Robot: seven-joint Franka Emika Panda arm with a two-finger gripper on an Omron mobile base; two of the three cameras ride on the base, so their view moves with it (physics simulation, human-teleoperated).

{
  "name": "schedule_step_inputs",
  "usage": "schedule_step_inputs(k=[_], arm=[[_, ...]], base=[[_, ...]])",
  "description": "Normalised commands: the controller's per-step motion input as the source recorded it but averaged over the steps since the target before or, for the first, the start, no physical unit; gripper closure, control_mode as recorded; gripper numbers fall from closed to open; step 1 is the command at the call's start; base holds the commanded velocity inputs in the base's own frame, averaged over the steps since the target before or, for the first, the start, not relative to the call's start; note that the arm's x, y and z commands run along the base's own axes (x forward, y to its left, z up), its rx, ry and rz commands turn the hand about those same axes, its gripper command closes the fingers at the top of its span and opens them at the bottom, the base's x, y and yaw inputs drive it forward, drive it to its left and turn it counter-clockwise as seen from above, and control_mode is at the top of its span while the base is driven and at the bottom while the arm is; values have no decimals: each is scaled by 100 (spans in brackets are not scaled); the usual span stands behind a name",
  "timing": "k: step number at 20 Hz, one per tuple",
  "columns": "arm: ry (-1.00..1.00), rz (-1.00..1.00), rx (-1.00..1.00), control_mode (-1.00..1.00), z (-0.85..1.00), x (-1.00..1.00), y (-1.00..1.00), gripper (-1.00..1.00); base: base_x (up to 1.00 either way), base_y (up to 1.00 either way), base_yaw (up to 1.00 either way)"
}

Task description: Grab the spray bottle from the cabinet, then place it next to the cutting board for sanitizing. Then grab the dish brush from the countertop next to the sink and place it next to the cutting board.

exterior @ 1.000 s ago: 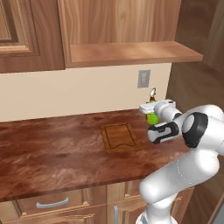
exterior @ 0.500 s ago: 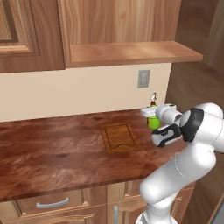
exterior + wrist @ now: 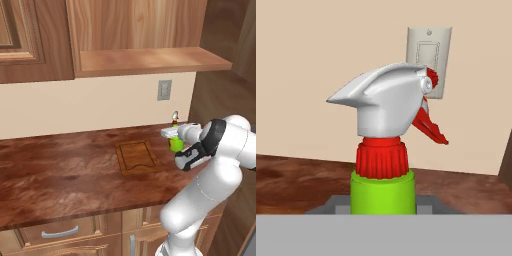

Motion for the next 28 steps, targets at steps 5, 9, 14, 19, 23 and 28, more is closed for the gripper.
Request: schedule_step_inputs(k=[5,9,14,19,23,28], arm=[[0,0,0,-100,-44,0,0,100],[0,0,0,-100,-44,0,0,100],[-4,0,0,-100,-44,-1,0,100],[-25,0,2,-100,-21,-4,0,100],[-27,0,12,-100,-26,0,0,100],[-9,0,3,-100,-34,14,14,100]], base=[[0,0,0],[0,0,0],[0,0,0],[0,0,0],[0,0,0],[0,0,0]])
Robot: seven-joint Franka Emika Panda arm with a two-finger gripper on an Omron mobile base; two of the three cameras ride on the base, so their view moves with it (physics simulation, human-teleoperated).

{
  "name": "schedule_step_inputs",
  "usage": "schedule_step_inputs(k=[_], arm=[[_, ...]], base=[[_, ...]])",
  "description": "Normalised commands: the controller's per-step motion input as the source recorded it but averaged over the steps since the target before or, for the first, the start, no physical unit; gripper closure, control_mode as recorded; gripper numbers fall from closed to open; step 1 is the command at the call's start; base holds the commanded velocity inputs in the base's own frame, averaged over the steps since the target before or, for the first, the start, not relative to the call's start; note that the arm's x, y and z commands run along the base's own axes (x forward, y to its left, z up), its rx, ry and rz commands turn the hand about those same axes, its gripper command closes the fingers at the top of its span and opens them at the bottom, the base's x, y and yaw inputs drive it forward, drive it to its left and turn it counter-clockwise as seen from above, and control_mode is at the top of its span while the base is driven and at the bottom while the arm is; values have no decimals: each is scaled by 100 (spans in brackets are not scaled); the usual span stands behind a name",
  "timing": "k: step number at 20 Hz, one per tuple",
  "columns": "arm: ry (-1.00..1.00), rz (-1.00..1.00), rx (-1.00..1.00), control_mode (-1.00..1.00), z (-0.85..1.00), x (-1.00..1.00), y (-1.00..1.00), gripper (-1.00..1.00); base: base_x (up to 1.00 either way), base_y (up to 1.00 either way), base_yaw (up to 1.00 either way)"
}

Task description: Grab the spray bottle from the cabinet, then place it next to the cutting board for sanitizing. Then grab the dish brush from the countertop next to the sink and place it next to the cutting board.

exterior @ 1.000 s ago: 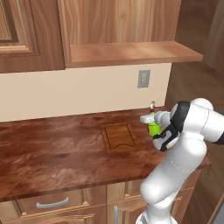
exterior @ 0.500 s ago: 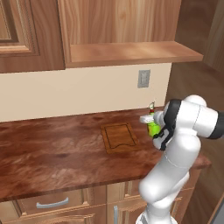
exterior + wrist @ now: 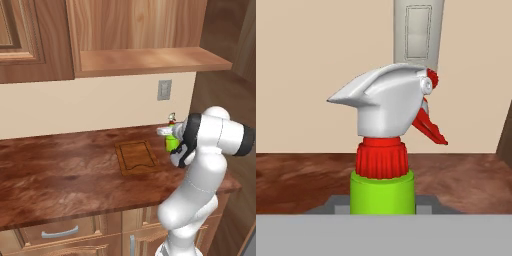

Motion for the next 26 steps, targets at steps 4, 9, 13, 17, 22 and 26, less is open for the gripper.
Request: schedule_step_inputs(k=[4,9,13,17,22,26], arm=[[-16,0,0,-100,-27,11,3,100],[-25,0,0,-100,-39,18,1,100],[-23,6,0,-100,-41,35,0,100],[-20,12,0,-100,-37,34,0,100],[-25,13,0,-100,-45,13,0,100],[-25,14,0,-100,-59,0,-1,100]], base=[[0,0,0],[0,0,0],[0,0,0],[0,0,0],[0,0,0],[0,0,0]])
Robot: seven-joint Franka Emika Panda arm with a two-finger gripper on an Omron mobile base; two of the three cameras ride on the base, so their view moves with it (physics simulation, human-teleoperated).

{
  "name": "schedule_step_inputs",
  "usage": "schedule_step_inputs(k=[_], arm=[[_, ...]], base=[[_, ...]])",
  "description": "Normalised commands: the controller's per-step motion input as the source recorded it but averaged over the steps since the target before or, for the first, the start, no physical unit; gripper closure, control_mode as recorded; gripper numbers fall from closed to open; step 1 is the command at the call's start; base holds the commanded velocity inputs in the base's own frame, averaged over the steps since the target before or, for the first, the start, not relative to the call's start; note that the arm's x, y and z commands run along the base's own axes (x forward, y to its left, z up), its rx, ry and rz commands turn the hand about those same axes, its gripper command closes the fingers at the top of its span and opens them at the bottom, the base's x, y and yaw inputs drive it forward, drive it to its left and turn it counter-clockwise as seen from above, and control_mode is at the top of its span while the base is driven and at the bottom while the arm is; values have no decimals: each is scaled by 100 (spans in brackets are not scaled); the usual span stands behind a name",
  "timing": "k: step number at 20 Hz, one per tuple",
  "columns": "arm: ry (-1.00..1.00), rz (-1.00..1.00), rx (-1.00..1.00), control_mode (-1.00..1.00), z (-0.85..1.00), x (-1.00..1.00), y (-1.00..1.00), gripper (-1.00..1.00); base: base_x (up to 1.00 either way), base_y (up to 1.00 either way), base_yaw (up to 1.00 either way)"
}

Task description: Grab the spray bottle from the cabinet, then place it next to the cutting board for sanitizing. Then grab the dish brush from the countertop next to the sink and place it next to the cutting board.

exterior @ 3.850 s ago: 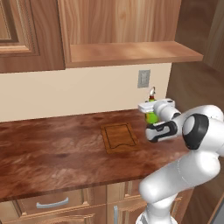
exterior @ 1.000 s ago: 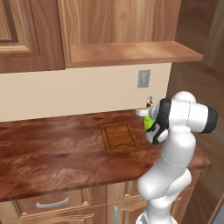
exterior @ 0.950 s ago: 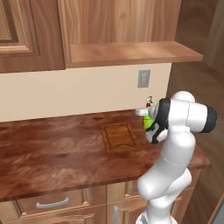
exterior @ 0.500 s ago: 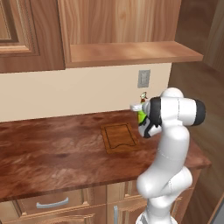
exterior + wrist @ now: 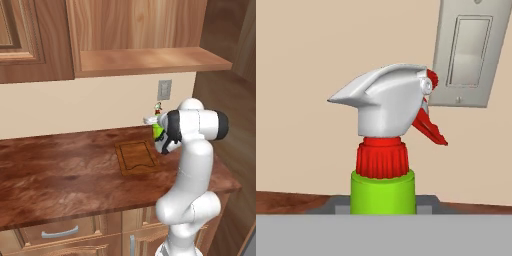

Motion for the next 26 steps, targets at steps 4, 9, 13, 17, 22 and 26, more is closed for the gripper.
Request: schedule_step_inputs(k=[4,9,13,17,22,26], arm=[[-17,14,0,-100,-73,0,0,100],[-12,17,0,-100,-74,0,-3,100],[-10,18,0,-100,-72,0,-18,100],[-11,19,0,-100,-71,0,-26,100],[-13,18,0,-100,-71,-14,-35,100],[-17,18,0,-100,-66,-31,-47,100]], base=[[0,0,0],[0,0,0],[0,0,0],[0,0,0],[0,0,0],[0,0,0]])
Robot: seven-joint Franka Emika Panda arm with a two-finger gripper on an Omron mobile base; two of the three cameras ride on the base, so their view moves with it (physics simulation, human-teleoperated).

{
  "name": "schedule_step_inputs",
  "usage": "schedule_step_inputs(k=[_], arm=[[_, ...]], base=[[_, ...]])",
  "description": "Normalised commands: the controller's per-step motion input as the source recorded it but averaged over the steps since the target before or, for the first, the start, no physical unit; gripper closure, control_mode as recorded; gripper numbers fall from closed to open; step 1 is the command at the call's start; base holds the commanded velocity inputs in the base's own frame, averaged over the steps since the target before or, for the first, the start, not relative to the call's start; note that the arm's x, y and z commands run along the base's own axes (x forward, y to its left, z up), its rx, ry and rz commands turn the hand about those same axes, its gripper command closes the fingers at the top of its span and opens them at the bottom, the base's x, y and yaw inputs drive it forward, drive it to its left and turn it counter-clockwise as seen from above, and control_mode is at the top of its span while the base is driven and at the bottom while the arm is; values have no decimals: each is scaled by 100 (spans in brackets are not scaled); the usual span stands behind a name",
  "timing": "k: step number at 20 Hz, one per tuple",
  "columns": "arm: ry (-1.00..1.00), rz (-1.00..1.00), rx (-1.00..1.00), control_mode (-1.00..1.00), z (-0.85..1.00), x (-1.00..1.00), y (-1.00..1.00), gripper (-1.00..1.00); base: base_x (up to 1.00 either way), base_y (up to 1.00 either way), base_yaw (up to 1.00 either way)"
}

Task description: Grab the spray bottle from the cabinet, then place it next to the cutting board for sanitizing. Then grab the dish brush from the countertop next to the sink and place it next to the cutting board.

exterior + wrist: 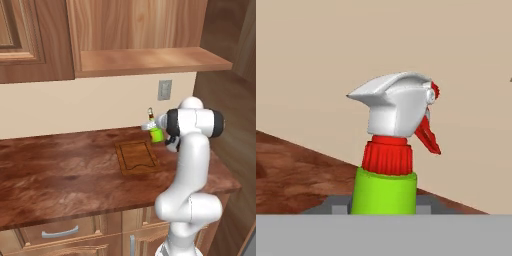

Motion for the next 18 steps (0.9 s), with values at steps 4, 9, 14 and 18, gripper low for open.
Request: schedule_step_inputs(k=[4,9,14,18], arm=[[-26,15,0,-100,-62,-50,-40,100],[-31,14,0,-100,-63,-58,-38,100],[-32,12,0,-100,-68,-54,-30,100],[-34,5,6,-100,-33,-20,4,100]], base=[[0,0,0],[0,0,0],[0,0,0],[0,0,0]])
